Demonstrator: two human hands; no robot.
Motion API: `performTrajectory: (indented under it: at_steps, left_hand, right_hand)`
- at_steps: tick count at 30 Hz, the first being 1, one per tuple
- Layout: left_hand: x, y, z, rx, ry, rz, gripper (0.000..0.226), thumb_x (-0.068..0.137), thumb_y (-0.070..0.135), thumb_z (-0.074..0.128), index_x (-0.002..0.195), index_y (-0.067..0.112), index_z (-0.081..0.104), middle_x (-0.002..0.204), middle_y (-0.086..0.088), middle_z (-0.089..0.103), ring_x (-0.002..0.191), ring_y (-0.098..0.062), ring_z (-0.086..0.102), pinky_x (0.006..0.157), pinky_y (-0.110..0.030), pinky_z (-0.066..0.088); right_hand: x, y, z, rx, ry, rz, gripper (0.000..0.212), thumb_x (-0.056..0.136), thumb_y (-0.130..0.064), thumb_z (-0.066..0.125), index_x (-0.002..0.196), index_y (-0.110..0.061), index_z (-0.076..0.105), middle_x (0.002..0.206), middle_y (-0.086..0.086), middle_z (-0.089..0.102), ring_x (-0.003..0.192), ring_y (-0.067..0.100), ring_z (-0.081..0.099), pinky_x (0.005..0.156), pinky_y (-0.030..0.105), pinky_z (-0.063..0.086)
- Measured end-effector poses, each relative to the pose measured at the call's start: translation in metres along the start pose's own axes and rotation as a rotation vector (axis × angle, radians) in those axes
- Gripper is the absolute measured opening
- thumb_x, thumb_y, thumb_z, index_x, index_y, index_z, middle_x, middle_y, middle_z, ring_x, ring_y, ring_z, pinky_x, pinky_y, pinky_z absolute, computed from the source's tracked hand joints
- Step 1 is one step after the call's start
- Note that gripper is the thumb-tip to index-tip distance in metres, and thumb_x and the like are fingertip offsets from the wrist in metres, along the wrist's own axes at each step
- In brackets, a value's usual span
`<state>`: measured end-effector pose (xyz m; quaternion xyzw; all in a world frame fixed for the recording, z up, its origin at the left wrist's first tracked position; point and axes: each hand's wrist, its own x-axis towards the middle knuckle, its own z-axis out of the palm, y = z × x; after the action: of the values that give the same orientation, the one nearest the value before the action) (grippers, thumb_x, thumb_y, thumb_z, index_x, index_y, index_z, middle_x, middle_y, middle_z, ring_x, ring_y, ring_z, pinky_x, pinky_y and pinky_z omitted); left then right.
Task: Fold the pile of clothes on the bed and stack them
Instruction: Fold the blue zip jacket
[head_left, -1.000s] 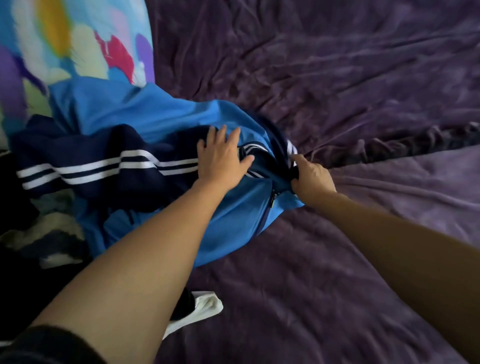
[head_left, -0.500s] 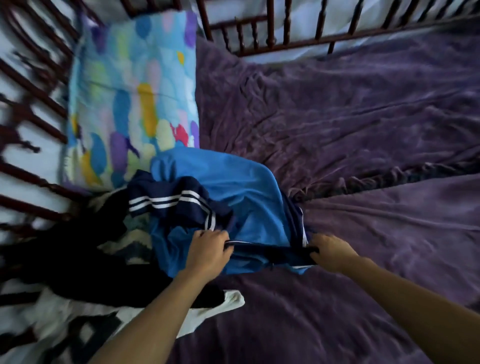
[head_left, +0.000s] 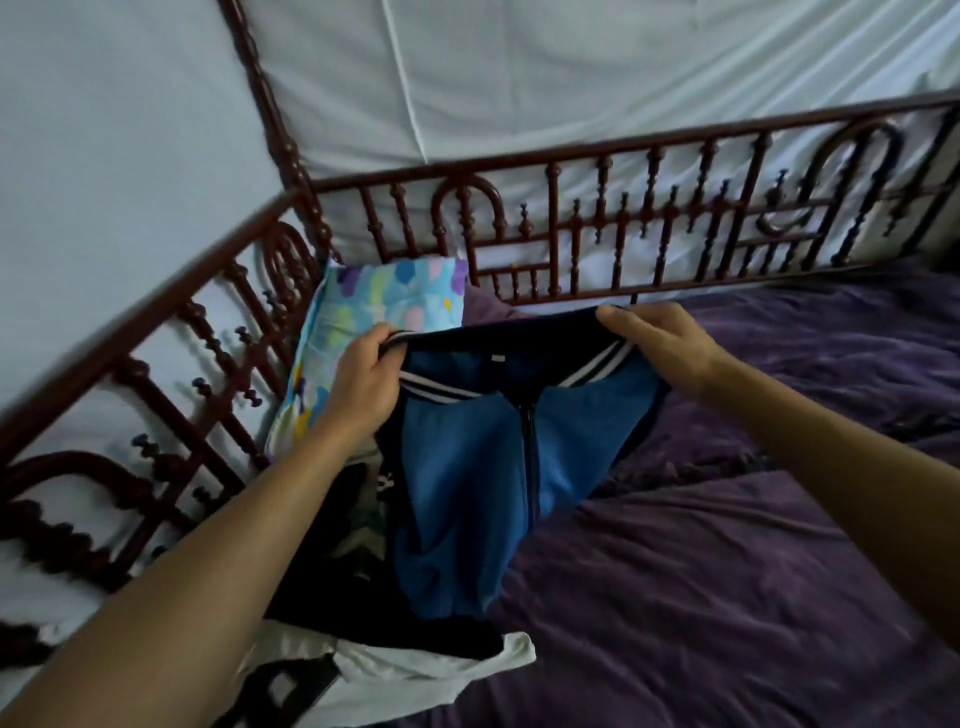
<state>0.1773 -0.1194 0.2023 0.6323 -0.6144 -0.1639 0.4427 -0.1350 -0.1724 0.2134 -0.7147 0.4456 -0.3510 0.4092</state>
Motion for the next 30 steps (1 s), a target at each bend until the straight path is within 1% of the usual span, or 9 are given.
performTrajectory:
  at_steps: [3, 5, 7, 9, 14, 17, 22, 26, 30]
  left_hand:
    - [0.006, 0.044, -0.041, -0.078, -0.017, 0.111, 0.022, 0.097, 0.012, 0.048, 0.080, 0.018, 0.061, 0.074, 0.005, 0.059, 0.075, -0.011, 0.054, 0.067, -0.020, 0.040]
    - [0.006, 0.065, -0.066, 0.056, -0.100, 0.197, 0.024, 0.093, 0.043, 0.049, 0.083, 0.025, 0.061, 0.076, 0.000, 0.063, 0.073, -0.010, 0.058, 0.068, -0.024, 0.043]
    - [0.005, 0.083, -0.088, 0.318, -0.189, 0.282, 0.062, 0.073, 0.080, 0.046, 0.096, 0.024, 0.059, 0.084, 0.000, 0.066, 0.077, -0.014, 0.061, 0.070, -0.033, 0.047]
    - [0.007, 0.099, -0.104, 0.562, -0.215, 0.375, 0.087, 0.049, 0.094, 0.052, 0.107, 0.029, 0.057, 0.091, 0.010, 0.065, 0.081, -0.012, 0.060, 0.071, -0.032, 0.047]
    - [0.040, 0.125, -0.132, 0.668, -0.221, 0.488, 0.054, 0.052, 0.046, 0.090, 0.093, 0.017, 0.072, 0.089, -0.009, 0.073, 0.084, -0.024, 0.066, 0.072, -0.036, 0.052]
    - [0.069, 0.121, -0.138, 0.570, -0.213, 0.418, 0.030, 0.060, 0.029, 0.089, 0.075, 0.009, 0.074, 0.073, -0.013, 0.070, 0.076, -0.024, 0.065, 0.069, -0.037, 0.050]
    - [0.066, 0.093, -0.066, 0.070, -0.228, 0.181, 0.026, 0.079, 0.007, 0.076, 0.060, 0.013, 0.058, 0.055, -0.002, 0.051, 0.053, -0.005, 0.048, 0.049, -0.020, 0.037]
    - [0.053, 0.097, 0.035, 0.035, -0.250, 0.191, 0.025, 0.084, 0.019, 0.072, 0.064, 0.013, 0.058, 0.059, -0.003, 0.051, 0.061, -0.017, 0.048, 0.053, -0.028, 0.035]
    - [0.053, 0.142, 0.122, 0.226, -0.295, 0.267, 0.037, 0.084, 0.044, 0.067, 0.060, 0.018, 0.055, 0.066, -0.004, 0.059, 0.067, -0.024, 0.056, 0.057, -0.032, 0.038]
  right_hand:
    - [-0.011, -0.061, -0.027, -0.086, -0.098, -0.058, 0.065, 0.061, -0.069, 0.072, 0.076, -0.006, 0.062, 0.070, 0.013, 0.063, 0.068, 0.022, 0.064, 0.062, 0.031, 0.050]
    - [-0.021, -0.086, -0.044, -0.199, -0.109, -0.087, 0.066, 0.056, -0.059, 0.079, 0.096, -0.008, 0.069, 0.093, 0.015, 0.070, 0.091, 0.031, 0.068, 0.081, 0.046, 0.054]
    - [-0.032, -0.107, -0.058, -0.337, -0.085, -0.128, 0.058, 0.055, -0.056, 0.080, 0.096, -0.016, 0.071, 0.092, 0.004, 0.073, 0.092, 0.023, 0.068, 0.083, 0.043, 0.055]
    - [-0.043, -0.125, -0.071, -0.401, -0.023, -0.160, 0.054, 0.060, -0.053, 0.078, 0.094, -0.012, 0.071, 0.091, 0.009, 0.073, 0.089, 0.024, 0.069, 0.080, 0.043, 0.054]
    - [-0.078, -0.169, -0.086, -0.327, 0.040, -0.304, 0.034, 0.070, -0.050, 0.073, 0.094, -0.025, 0.075, 0.090, -0.002, 0.075, 0.086, 0.007, 0.068, 0.073, 0.021, 0.053]
    - [-0.095, -0.179, -0.092, -0.270, 0.064, -0.290, 0.055, 0.067, -0.061, 0.074, 0.102, -0.018, 0.073, 0.102, 0.007, 0.073, 0.101, 0.021, 0.068, 0.087, 0.042, 0.054]
    - [-0.130, -0.122, -0.110, -0.257, 0.152, -0.121, 0.047, 0.074, -0.051, 0.070, 0.093, -0.008, 0.072, 0.098, 0.019, 0.071, 0.083, 0.015, 0.063, 0.084, 0.051, 0.051]
    - [-0.172, -0.040, -0.119, -0.380, 0.209, 0.069, 0.037, 0.081, -0.047, 0.064, 0.086, -0.011, 0.069, 0.088, 0.009, 0.071, 0.078, 0.010, 0.059, 0.079, 0.040, 0.050]
    - [-0.224, 0.034, -0.150, -0.426, 0.393, 0.224, 0.023, 0.087, -0.037, 0.067, 0.074, -0.018, 0.062, 0.068, -0.010, 0.060, 0.063, 0.002, 0.048, 0.065, 0.033, 0.044]
